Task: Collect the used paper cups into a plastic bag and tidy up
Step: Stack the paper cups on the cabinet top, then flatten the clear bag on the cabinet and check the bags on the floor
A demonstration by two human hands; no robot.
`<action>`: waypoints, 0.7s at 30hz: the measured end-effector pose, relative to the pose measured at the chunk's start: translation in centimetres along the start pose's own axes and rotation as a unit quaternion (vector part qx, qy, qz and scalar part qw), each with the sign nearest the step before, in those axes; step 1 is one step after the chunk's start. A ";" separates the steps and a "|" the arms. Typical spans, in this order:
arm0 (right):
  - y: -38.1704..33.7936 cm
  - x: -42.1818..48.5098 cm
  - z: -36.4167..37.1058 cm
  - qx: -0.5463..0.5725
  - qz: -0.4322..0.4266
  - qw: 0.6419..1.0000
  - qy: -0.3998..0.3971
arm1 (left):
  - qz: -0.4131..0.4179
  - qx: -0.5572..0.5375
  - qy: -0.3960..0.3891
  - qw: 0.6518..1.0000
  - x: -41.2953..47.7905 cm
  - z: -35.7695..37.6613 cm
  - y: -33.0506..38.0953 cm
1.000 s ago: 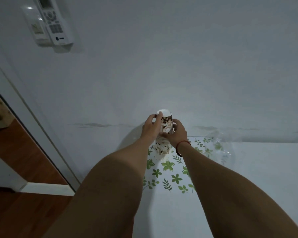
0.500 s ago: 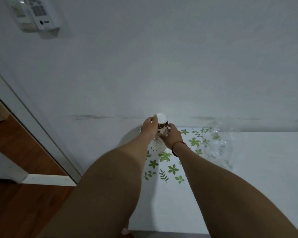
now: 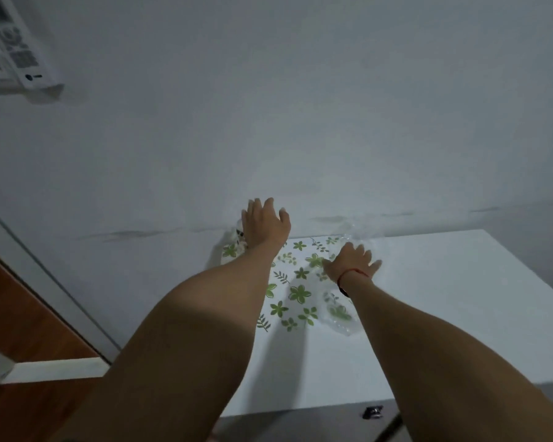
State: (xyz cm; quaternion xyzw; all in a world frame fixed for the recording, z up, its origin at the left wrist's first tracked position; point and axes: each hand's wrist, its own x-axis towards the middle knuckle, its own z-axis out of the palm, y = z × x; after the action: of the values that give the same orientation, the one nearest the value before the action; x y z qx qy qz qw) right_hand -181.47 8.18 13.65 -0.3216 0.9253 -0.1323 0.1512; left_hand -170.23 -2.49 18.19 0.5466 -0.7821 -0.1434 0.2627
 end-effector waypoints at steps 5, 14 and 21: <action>4.2 -1.1 0.2 0.079 0.101 0.989 -0.073 | 0.051 -0.006 -0.060 0.997 -2.9 3.0 2.6; 11.4 -3.9 -0.6 -0.067 -0.059 0.976 -0.200 | -0.035 -0.046 -0.229 0.972 -8.0 8.0 3.8; 14.6 -4.4 0.1 -0.137 0.055 0.989 -0.023 | -0.141 0.047 -0.361 0.921 -10.4 10.5 3.4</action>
State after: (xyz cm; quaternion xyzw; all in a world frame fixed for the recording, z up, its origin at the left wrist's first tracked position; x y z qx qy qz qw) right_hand -186.27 22.08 9.44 -0.2906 0.9473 0.0116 0.1341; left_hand -176.12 7.75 8.67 0.5737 -0.7449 -0.3294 -0.0869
